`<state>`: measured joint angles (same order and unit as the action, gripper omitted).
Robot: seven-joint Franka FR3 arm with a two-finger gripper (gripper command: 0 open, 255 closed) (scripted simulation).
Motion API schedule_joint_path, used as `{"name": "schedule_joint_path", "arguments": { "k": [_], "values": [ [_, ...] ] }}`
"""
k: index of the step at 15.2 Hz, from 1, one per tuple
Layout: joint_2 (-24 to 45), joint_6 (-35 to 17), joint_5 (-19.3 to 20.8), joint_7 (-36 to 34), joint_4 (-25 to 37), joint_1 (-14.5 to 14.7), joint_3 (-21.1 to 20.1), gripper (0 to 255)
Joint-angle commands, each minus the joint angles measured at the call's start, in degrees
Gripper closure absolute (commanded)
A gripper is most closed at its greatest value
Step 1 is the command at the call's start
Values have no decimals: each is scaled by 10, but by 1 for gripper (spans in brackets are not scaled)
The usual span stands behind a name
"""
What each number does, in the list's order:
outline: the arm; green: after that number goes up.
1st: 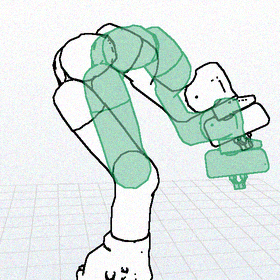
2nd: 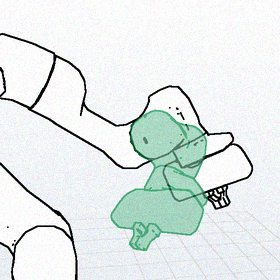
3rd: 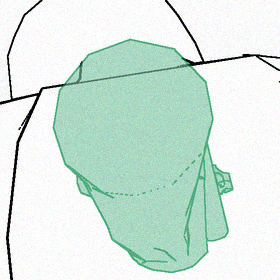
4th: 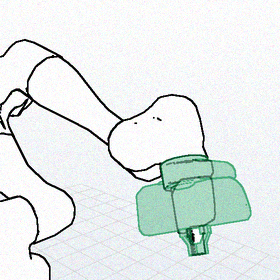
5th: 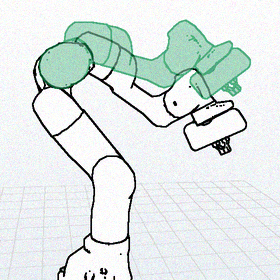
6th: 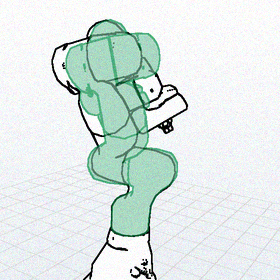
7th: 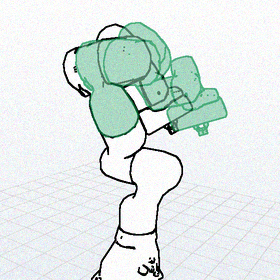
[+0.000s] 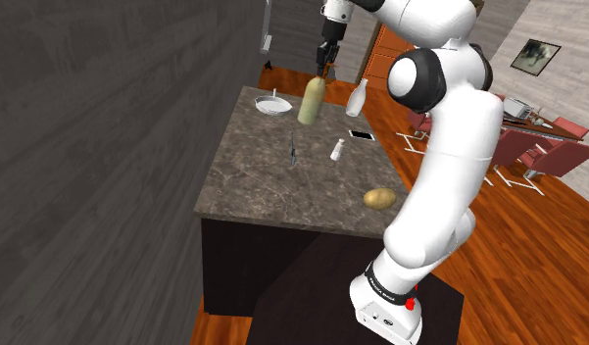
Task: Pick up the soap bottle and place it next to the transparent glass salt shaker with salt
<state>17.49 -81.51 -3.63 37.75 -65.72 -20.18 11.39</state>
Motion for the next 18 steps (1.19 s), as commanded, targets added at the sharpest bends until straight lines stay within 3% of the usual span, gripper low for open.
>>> {"name": "schedule_joint_path", "arguments": {
  "k": [1, 7, 18],
  "values": [
    [15, -9, -4, 24, 5, -17, 7, 255],
    [93, -3, -26, 94, 87, -81, 25, 255],
    [55, -112, -17, 95, -60, -67, 25, 255]
  ]
}}
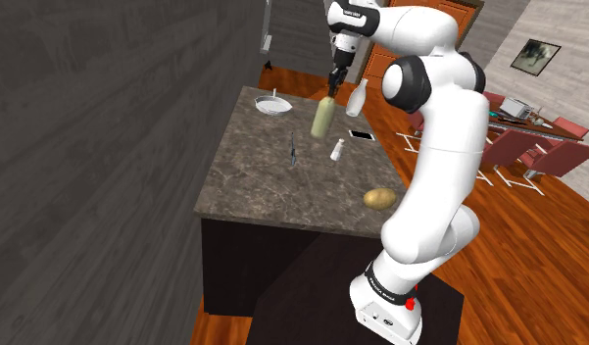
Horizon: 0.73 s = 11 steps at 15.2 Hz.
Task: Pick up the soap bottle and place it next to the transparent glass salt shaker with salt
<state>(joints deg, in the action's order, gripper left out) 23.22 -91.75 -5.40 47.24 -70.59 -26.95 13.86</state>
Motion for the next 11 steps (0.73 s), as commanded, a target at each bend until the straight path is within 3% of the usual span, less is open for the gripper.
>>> {"name": "schedule_joint_path", "arguments": {
  "k": [1, 11],
  "values": [
    [-4, -18, 1, 0, -21, 2, 0, 255],
    [-11, -98, 2, 1, -108, 7, -1, 255]
  ]
}}
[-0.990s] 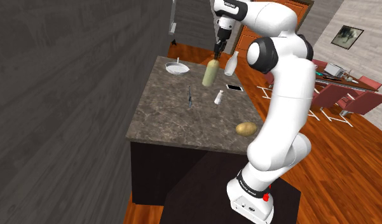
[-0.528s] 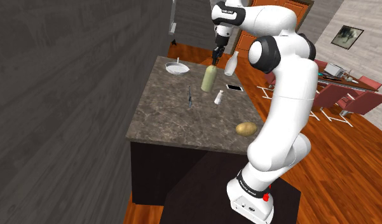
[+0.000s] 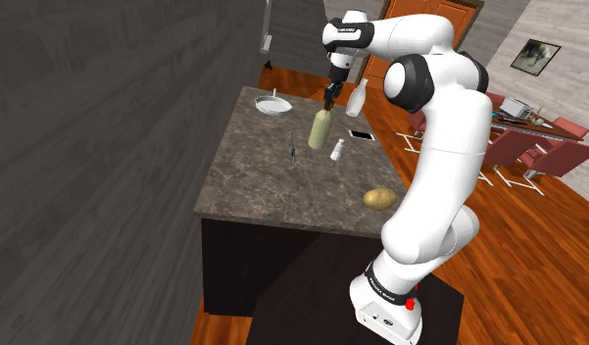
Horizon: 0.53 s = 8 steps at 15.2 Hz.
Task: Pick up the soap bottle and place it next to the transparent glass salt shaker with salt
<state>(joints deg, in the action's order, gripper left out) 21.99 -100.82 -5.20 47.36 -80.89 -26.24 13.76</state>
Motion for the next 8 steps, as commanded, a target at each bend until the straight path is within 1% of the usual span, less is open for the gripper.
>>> {"name": "schedule_joint_path", "arguments": {
  "k": [1, 8],
  "values": [
    [2, -15, -1, 0, -12, 0, 0, 255],
    [8, -66, -3, 2, -58, 2, -2, 255]
  ]
}}
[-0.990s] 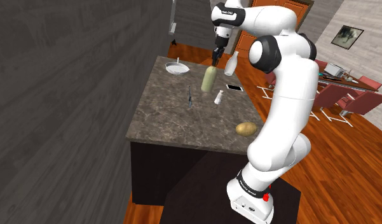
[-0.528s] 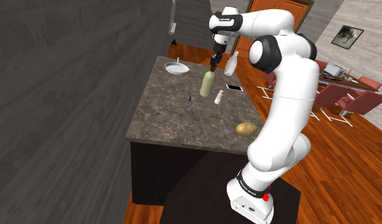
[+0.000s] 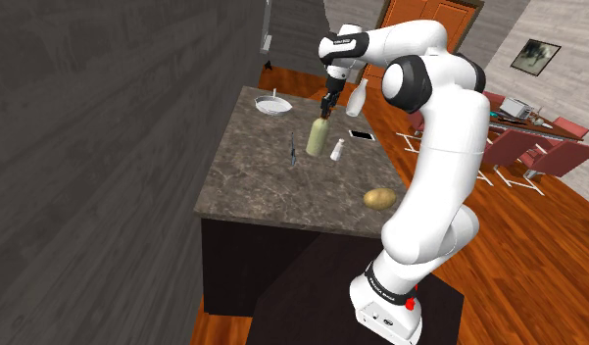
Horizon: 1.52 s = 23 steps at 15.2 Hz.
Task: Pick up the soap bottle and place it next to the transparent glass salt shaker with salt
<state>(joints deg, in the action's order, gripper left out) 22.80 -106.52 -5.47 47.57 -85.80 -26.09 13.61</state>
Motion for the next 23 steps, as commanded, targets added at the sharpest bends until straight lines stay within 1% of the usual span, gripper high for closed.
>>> {"name": "schedule_joint_path", "arguments": {
  "k": [1, 2, 10, 11, 16, 20, 23],
  "values": [
    [1, -16, -1, 1, -15, 0, 0, 255],
    [2, -22, -1, 1, -20, 1, -1, 255],
    [2, -22, -1, 1, -20, 1, -1, 255],
    [2, -22, -1, 1, -20, 1, -1, 0],
    [2, -22, -1, 1, -20, 1, -1, 0],
    [-4, 48, 2, -2, 45, -2, 1, 0],
    [-4, 48, 2, -2, 45, -2, 1, 0]
  ]
}}
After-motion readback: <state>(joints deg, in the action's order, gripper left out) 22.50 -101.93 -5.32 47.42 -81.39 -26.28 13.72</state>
